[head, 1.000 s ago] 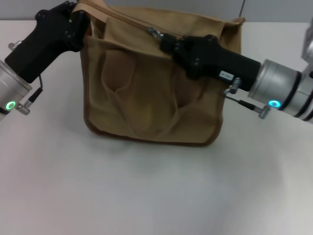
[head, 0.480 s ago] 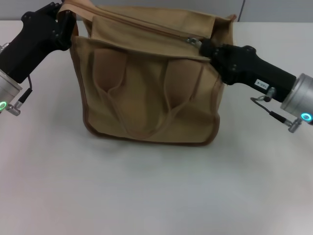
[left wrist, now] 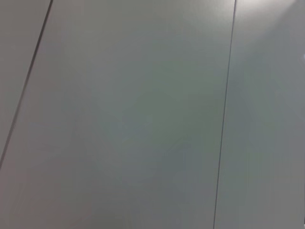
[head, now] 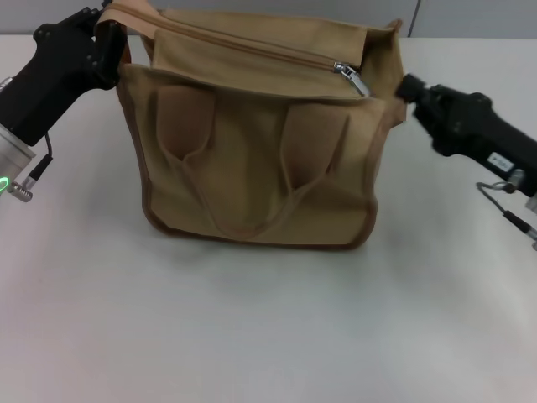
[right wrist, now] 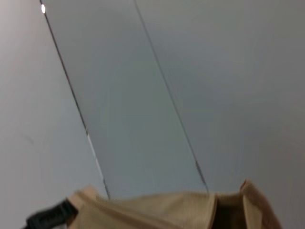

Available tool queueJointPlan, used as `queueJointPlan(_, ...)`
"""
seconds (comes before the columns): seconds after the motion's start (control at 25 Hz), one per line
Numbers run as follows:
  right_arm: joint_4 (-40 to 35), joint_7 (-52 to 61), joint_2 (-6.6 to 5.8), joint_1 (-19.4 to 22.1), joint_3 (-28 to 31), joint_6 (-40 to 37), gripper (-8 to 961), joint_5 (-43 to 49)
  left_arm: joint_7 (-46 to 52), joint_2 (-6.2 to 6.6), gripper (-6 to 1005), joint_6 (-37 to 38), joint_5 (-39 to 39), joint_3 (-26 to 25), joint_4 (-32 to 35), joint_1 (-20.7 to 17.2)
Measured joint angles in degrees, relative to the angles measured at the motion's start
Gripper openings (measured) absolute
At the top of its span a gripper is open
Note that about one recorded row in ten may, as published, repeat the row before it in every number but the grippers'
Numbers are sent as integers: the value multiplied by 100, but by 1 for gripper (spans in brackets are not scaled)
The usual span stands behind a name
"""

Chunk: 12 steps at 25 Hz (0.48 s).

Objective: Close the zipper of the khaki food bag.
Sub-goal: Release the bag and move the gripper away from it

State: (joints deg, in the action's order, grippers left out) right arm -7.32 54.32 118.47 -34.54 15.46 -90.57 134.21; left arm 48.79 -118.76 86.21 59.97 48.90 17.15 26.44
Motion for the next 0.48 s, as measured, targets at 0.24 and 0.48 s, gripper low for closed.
queueJointPlan(0.24,-115,-65,31,338,-5,-420,9,-381,-612,-16,91,113,42,113,-4,-127)
queueJointPlan(0.48,-89,-273,48,357,-35,-444,98,-391,-952,-13,93,21,37,128,-52,-168)
